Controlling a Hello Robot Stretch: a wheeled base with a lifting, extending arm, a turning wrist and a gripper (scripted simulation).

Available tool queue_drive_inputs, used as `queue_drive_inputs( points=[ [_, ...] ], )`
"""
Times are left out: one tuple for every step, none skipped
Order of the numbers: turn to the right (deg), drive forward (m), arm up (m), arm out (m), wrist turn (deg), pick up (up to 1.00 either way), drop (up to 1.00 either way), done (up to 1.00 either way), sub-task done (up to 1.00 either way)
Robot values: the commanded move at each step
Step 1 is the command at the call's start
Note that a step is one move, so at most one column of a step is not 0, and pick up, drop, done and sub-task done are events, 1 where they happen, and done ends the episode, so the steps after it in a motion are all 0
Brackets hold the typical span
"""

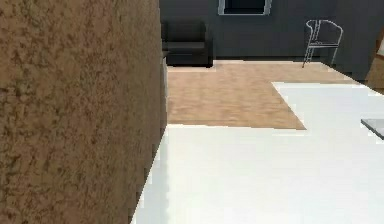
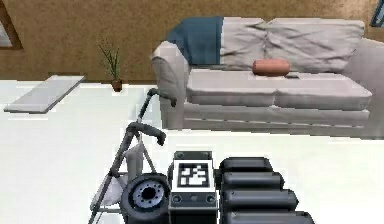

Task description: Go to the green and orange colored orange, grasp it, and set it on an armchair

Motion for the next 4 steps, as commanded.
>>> queue_drive_inputs(
  points=[
    [0.0,0.80,0.00,0.00,0.0,0.00,0.00,0.00,0.00],
    [36.0,0.00,0.00,0.00,0.0,0.00,0.00,0.00,0.00],
    [0.0,1.00,0.00,0.00,0.0,0.00,0.00,0.00,0.00],
    [0.0,1.00,0.00,0.00,0.0,0.00,0.00,0.00,0.00]
  ],
)
